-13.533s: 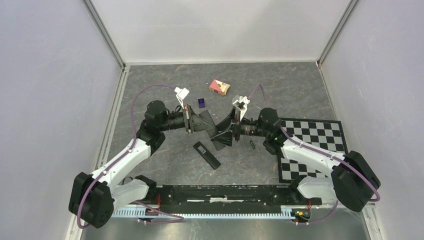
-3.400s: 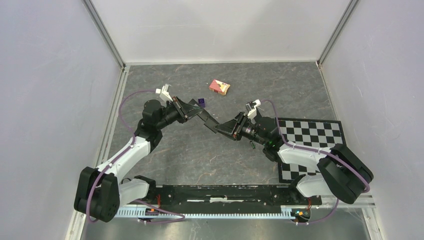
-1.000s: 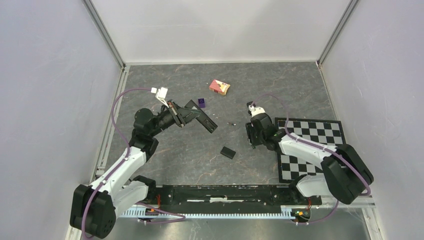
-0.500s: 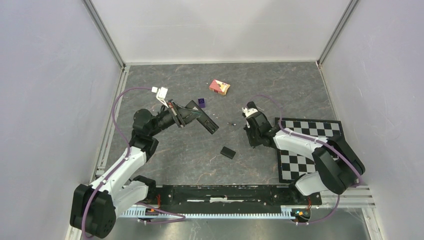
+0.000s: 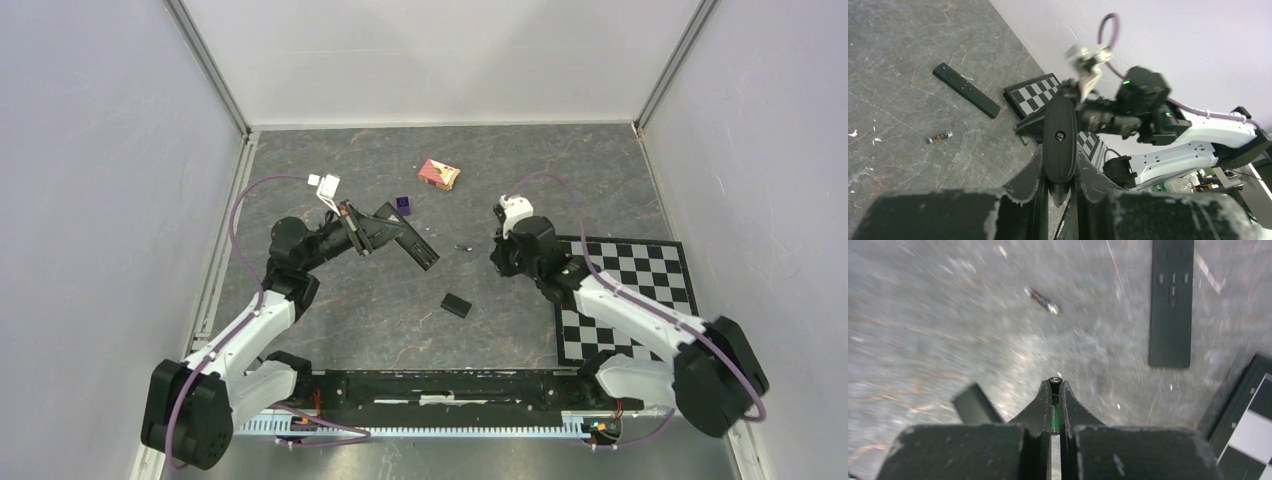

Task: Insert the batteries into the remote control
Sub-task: Pick up the battery from the center of the board, then load the battery into the remote control.

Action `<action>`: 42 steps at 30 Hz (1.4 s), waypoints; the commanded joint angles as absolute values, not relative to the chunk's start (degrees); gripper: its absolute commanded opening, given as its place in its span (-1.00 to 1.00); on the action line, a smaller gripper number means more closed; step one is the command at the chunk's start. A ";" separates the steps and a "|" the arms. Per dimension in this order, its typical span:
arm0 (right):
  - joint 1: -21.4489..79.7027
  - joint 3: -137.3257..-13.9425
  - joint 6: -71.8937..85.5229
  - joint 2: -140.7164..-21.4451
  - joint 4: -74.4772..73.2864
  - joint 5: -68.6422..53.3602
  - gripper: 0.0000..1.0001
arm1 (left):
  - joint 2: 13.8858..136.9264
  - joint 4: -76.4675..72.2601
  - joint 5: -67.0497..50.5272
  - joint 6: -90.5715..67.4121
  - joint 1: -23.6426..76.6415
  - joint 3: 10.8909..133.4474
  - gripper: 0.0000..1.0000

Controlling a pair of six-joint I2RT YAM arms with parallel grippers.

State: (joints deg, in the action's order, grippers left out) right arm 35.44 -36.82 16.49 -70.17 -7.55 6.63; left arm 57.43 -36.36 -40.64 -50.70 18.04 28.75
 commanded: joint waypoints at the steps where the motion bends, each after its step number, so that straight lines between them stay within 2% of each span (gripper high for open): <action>1: 35.22 -37.69 17.03 -62.49 4.92 0.36 -1.00 | 59.02 -37.09 -38.99 -53.51 18.71 31.28 -0.96; 6: 35.24 -38.57 19.40 -57.62 12.97 -13.28 -1.00 | 61.49 -32.57 -35.64 -57.40 18.87 33.12 -0.96; 9: 35.24 -35.27 23.74 -55.64 23.14 -20.06 -1.00 | 63.10 -30.68 -34.46 -58.96 19.02 34.02 -0.96; 16: 35.46 -32.57 31.10 -57.58 40.39 -31.40 -1.00 | 67.32 -29.13 -38.82 -59.13 19.82 36.49 -0.96; 23: 37.05 -33.72 29.63 -60.27 40.86 -30.55 -1.00 | 69.89 -36.12 -44.42 -64.31 21.17 36.69 -0.96; 30: 41.18 -36.37 21.78 -60.61 32.22 -23.12 -1.00 | 70.40 -41.10 -44.73 -68.00 22.09 36.12 -0.96; 42: 43.06 -36.30 18.11 -62.23 30.41 -19.89 -1.00 | 72.42 -45.88 -44.03 -71.73 23.93 35.50 -0.96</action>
